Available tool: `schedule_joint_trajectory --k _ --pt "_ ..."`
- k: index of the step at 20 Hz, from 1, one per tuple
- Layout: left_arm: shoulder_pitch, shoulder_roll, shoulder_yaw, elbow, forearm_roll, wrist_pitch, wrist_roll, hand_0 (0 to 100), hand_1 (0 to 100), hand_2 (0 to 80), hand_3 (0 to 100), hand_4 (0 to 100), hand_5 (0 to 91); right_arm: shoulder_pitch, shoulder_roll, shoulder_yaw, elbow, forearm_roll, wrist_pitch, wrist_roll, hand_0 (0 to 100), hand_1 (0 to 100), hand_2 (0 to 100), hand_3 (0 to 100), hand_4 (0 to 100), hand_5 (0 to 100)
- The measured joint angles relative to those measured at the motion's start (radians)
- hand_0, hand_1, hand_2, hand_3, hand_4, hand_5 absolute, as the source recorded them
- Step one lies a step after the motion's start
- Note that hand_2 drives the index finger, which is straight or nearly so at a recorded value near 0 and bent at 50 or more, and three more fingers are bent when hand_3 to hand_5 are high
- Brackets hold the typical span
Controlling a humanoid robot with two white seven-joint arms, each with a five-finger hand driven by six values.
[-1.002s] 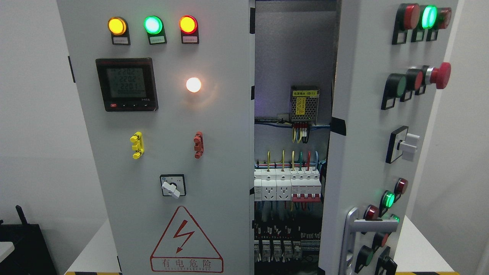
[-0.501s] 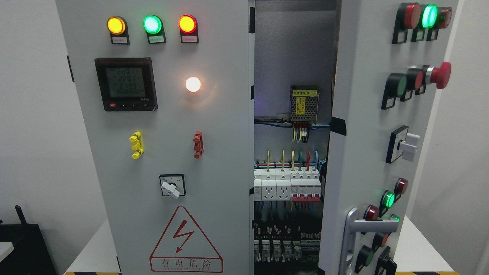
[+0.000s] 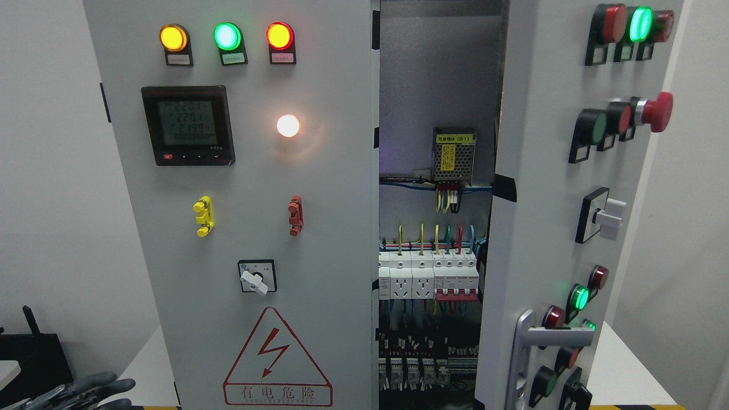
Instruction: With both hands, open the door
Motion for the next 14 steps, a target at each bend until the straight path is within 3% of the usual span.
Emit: schedule_joint_trajectory --k 9,14 --pt "-0.032 0.102 0.001 -0.021 0.047 0.002 -0.029 0 0 0.0 0 3 0.0 0.0 0.0 0.0 0.0 0.0 0.0 0.0 11 0 0 0 0 0" --pt "-0.192 0.126 -0.097 -0.023 0.053 0.003 -0.037 0 0 0.0 0 3 0.0 0.0 0.0 0.0 0.0 0.0 0.0 0.0 11 0 0 0 0 0"
